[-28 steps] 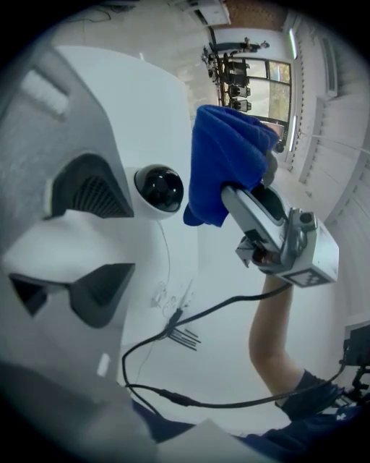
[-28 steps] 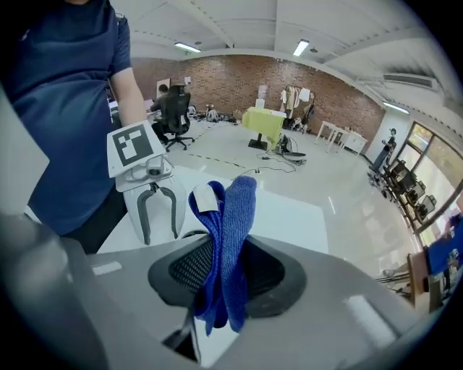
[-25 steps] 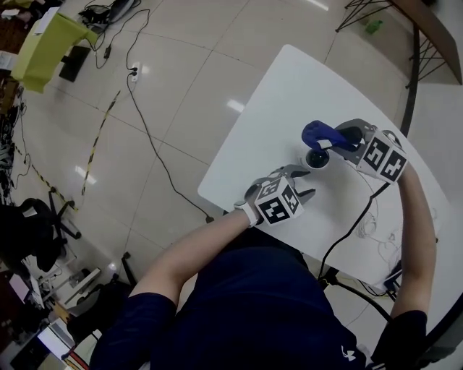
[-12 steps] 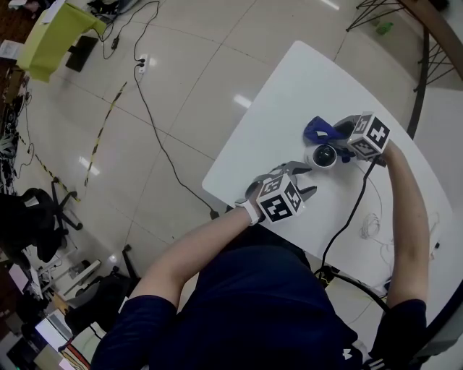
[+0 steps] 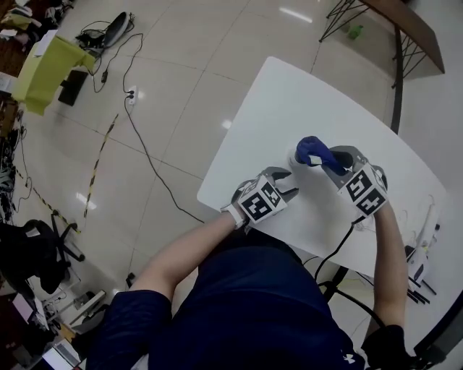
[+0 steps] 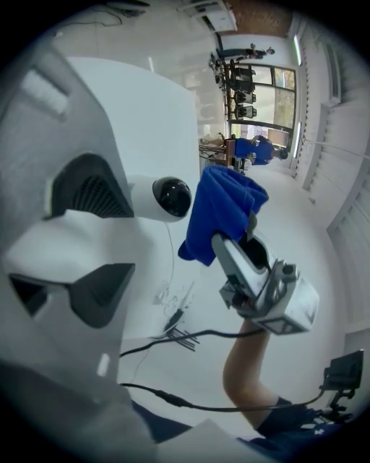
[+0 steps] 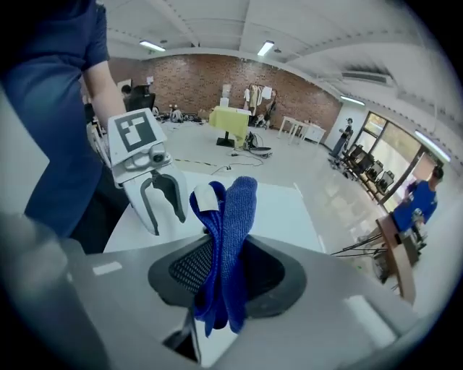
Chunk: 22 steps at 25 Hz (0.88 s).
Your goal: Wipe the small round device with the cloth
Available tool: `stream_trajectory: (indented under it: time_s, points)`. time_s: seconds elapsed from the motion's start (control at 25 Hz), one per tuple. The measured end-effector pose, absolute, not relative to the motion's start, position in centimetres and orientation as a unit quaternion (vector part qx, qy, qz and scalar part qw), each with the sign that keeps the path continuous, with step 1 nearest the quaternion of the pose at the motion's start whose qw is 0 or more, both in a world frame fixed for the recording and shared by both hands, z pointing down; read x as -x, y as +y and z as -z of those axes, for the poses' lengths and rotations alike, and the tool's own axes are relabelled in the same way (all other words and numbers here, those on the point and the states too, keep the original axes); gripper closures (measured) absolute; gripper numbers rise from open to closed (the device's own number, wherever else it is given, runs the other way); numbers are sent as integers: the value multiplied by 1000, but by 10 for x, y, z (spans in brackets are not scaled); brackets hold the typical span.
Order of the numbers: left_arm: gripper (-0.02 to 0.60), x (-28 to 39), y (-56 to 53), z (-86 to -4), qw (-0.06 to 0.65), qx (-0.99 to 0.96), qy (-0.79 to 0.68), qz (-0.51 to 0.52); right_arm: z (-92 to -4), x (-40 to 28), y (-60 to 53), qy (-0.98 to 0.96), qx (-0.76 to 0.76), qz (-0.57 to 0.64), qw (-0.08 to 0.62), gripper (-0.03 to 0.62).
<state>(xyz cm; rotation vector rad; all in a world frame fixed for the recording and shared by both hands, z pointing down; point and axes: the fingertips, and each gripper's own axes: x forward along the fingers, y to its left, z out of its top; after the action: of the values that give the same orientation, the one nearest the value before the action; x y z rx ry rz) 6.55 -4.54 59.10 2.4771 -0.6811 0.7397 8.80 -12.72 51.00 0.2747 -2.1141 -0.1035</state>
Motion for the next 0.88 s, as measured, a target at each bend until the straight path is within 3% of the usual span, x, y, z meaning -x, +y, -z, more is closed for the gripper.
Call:
stream_trajectory:
  time_s: [0.24,0.4,0.48,0.6,0.68,0.76,0.88]
  points:
    - [383,-37,-26,-592,261,-890,-261,-267,-519,-70,-79,-826,-194,131,513,471]
    - [383,-21,-11,-596,286,-882,-271,-260,-535,-47,-61,-844,-220,82,483,471]
    - [383,-14,-5,-591,315,-877,-273,-241,-541,-42,-63,-874,-247,-28,417,471]
    - [416,4,-10,-579,363,-866,-292,-184,-522,-42,-69,-900,-273,-269,210,471]
    - [431,14,-20,-557,397,-863,-290,-116,-500,-43,-69,-888,-262,-366,93,471]
    - [376,17,-30,-524,428,-866,-255,-36,-485,-43,-62,-879,-237,-413,27,471]
    - [220,7,-39,-477,456,-872,-169,49,-467,-39,-49,-870,-176,-457,-49,471]
